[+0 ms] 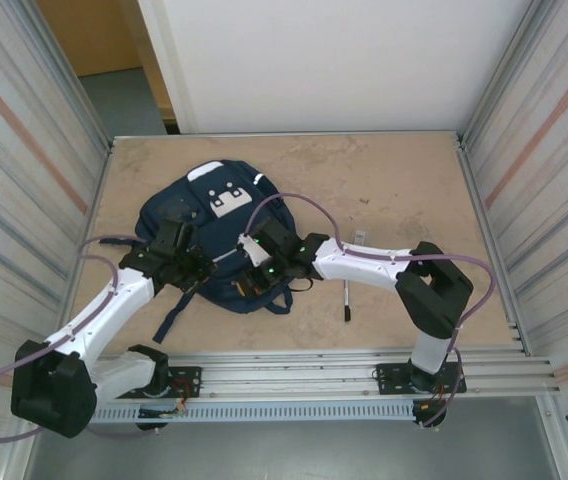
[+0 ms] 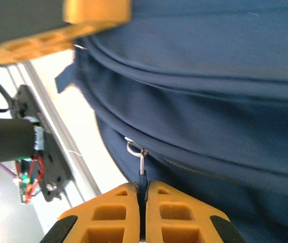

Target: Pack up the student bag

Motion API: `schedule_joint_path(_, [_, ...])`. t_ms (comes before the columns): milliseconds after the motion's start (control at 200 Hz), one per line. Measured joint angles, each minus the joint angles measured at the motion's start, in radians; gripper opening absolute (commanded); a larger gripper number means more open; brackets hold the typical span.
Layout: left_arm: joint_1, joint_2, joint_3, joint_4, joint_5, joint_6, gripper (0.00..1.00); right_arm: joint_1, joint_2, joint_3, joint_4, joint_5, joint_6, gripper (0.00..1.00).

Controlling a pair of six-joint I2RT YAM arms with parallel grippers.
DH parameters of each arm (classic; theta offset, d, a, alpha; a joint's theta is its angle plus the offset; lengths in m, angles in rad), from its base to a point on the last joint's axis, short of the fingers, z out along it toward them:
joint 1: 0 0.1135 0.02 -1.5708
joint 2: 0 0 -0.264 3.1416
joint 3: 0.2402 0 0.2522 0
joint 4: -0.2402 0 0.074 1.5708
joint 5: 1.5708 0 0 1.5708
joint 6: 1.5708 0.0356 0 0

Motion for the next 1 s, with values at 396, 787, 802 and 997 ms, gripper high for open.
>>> schedule_joint_path(396, [0.183, 0.116, 0.094, -0.026, 0.219, 0.197, 0.0, -0.223, -0.192, -0.128, -0.03, 0.106, -0.124, 0.05])
schedule_joint_path(787, [0.303, 0.439, 0.505, -0.197, 0.224, 0.407, 0.49, -0.111, -0.157, 0.044, -0.114, 0.219, -0.191, 0.02])
schedule_joint_path(802, [0.307, 0.439, 0.512, -0.196, 0.219, 0.401, 0.5, -0.104, -0.154, 0.051, -0.116, 0.219, -0.191, 0.02])
schedule_joint_path(997, [0.284, 0.377, 0.459, -0.203, 0.208, 0.389, 0.6, -0.028, -0.086, 0.121, -0.141, 0.193, -0.161, 0.01])
